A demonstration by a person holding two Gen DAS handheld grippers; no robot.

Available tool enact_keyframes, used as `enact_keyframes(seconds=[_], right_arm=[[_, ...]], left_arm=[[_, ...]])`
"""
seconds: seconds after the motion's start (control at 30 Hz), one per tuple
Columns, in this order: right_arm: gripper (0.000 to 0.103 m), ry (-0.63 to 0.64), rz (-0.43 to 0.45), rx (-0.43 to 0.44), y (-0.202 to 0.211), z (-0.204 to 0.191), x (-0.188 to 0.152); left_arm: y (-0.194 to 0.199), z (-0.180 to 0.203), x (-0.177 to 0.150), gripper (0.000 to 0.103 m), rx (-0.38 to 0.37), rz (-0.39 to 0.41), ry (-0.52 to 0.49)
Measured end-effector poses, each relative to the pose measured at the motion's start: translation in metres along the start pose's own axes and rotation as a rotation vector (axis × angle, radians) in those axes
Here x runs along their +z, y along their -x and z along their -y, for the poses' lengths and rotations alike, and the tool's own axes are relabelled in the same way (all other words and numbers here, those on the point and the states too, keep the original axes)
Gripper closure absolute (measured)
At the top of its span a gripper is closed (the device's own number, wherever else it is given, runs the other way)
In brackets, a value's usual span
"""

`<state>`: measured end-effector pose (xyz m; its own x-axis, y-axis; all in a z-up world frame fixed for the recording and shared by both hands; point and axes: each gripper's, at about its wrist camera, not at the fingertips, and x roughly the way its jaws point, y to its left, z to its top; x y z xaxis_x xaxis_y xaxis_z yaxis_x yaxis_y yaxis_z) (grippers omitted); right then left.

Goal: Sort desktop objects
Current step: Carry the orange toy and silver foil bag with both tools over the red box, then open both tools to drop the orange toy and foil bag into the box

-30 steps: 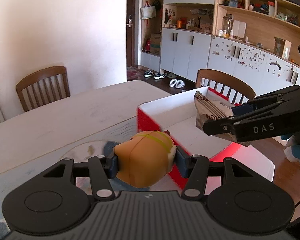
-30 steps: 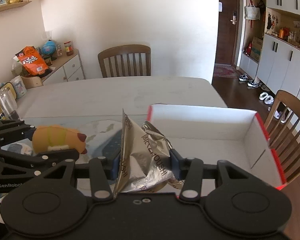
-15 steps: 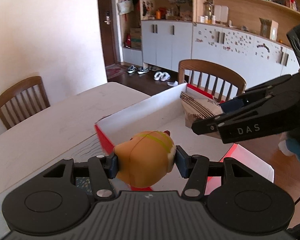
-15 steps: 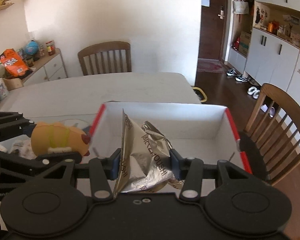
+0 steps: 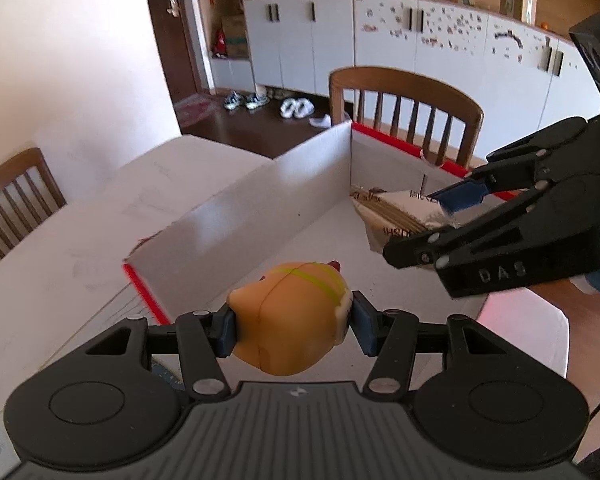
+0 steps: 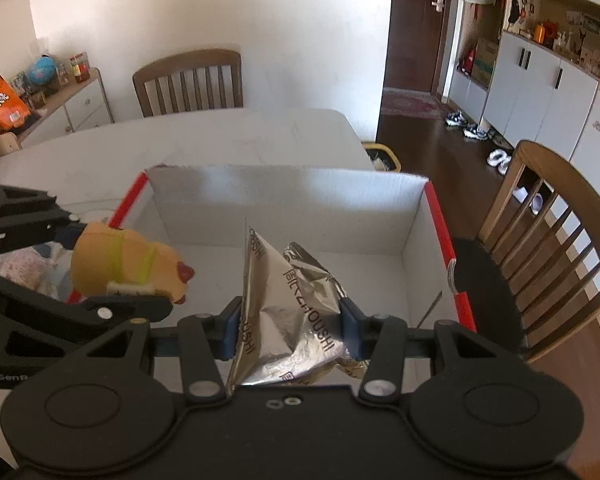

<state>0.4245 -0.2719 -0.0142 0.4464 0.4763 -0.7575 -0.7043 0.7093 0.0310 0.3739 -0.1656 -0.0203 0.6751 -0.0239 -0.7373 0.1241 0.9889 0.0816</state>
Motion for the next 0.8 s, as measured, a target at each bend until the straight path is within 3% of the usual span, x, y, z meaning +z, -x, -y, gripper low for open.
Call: enact_keyframes(seconds=[0.47, 0.8], right_arm=[[0.054, 0.015, -0.146, -0.002, -0.043, 0.020, -0.005], [0.054, 0.034, -0.238, -0.005, -0.062, 0.019, -0.016]], left_arm=[[-0.064, 0.001, 0.014, 0.049, -0.043, -0.244, -0.046], [-0.090, -0.001, 0.015, 0.049, -0.125, -0.385, -0.053]])
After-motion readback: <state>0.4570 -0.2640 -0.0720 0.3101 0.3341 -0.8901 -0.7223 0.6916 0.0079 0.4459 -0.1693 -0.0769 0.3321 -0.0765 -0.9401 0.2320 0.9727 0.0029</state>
